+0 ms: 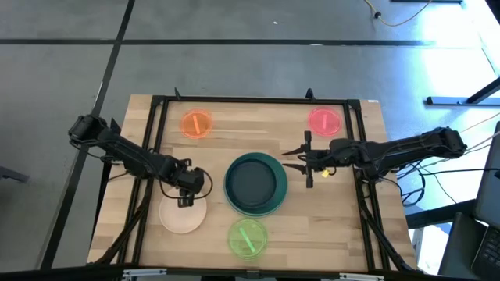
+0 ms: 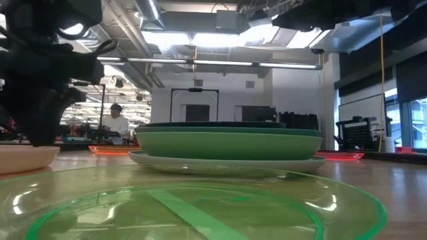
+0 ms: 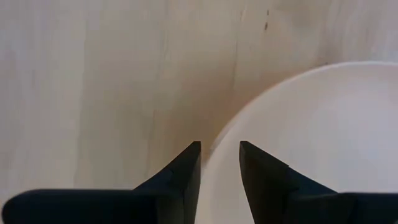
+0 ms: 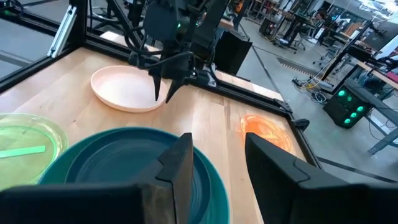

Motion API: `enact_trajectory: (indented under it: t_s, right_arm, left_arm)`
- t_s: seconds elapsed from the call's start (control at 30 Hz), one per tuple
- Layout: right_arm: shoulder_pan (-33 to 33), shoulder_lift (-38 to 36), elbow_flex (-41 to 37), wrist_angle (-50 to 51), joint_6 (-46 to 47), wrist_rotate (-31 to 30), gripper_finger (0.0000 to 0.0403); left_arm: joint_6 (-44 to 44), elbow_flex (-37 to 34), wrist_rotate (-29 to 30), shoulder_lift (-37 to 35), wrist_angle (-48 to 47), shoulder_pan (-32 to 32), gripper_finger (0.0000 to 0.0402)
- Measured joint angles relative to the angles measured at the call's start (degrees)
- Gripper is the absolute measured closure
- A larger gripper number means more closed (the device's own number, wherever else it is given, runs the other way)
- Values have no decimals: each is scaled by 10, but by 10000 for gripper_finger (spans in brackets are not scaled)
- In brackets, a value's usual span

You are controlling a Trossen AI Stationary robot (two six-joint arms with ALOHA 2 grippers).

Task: Stack plastic plates
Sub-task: Stack the pink plate on the dark blue plate

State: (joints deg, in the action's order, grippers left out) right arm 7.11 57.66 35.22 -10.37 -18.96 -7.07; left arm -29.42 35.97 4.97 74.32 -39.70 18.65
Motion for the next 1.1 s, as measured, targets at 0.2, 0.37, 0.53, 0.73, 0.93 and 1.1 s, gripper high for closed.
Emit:
enact_trajectory:
  t_s: [0.2, 0.37, 0.53, 0.73, 0.93, 1.1]
  right_arm:
    - [0, 0, 0, 0, -6, 0, 265]
    - [0, 0, 0, -1, -6, 0, 265]
    - [0, 0, 0, -2, -9, 0, 265]
    - [0, 0, 0, -2, -10, 0, 265]
    - [0, 0, 0, -2, -10, 0, 265]
    - [0, 0, 0, -2, -11, 0, 265]
  left_arm:
    - [0, -34, -5, 0, 30, 0, 298]
    - [0, -48, -19, 0, 56, 0, 309]
    - [16, -49, -28, 0, 65, 0, 341]
    - [14, -49, -41, 0, 66, 0, 394]
    - [11, -36, -63, 0, 56, 0, 394]
    - [14, 2, -62, -8, 56, 0, 396]
